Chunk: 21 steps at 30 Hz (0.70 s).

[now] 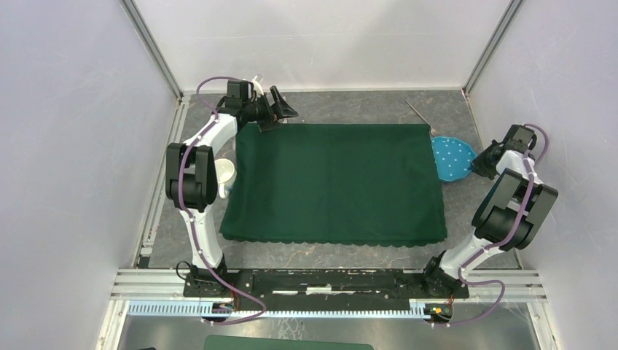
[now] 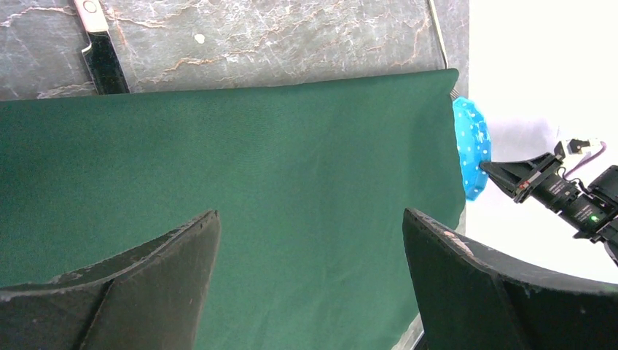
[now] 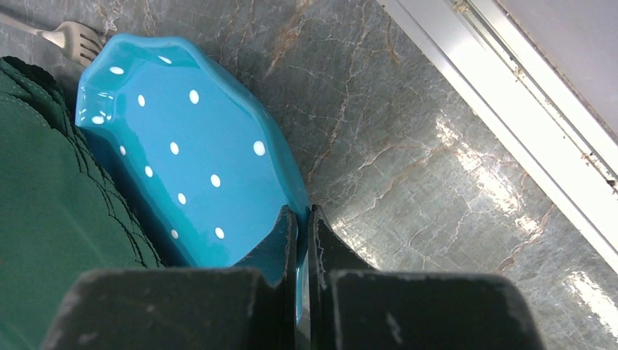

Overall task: Set the dinner table for one person
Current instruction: Pick up the plate from the corner of the board.

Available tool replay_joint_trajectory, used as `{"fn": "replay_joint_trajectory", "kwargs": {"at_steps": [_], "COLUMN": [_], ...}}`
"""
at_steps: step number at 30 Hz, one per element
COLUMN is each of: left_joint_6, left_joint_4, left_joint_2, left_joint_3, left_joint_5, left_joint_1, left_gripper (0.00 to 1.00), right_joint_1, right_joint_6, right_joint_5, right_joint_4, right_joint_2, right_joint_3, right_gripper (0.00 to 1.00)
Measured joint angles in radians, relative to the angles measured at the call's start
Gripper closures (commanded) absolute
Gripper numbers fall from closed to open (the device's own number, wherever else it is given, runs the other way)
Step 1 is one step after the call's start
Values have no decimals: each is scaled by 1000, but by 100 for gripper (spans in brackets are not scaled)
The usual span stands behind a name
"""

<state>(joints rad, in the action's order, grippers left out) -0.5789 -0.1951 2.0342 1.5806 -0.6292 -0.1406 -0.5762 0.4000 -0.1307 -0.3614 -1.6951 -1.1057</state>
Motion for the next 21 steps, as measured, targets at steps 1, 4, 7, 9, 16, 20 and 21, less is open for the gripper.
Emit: {"fn": "replay_joint_trajectory", "kwargs": {"at_steps": [1, 4, 7, 9, 16, 20, 21], "left_joint_6": [0, -1, -3, -5, -8, -8, -8], "left_joint_4": [2, 9, 13, 14, 18, 18, 18], "left_joint_2": [0, 0, 0, 0, 0, 0, 0], "left_joint_3": [0, 0, 0, 0, 0, 0, 0], "left_joint_5": [0, 0, 0, 0, 2, 2, 2], "left_joint_1": [0, 0, 0, 0, 0, -1, -1], "left_gripper": [0, 0, 0, 0, 0, 0, 0], "right_joint_1": [0, 0, 0, 0, 0, 0, 0], "right_joint_6": [-3, -14, -35, -43, -65, -69, -69], "right_joint_5": [0, 1, 2, 2, -4, -11, -15], "right_joint_4": [-6, -34, -82, -97, -155, -174, -174], "right_joint_2": [-3, -14, -46, -65, -68, -68, -68], "right_joint_3": [-8, -45, -125, -175, -290, -334, -337], "right_gripper": [100, 100, 100, 100, 100, 100, 100]}}
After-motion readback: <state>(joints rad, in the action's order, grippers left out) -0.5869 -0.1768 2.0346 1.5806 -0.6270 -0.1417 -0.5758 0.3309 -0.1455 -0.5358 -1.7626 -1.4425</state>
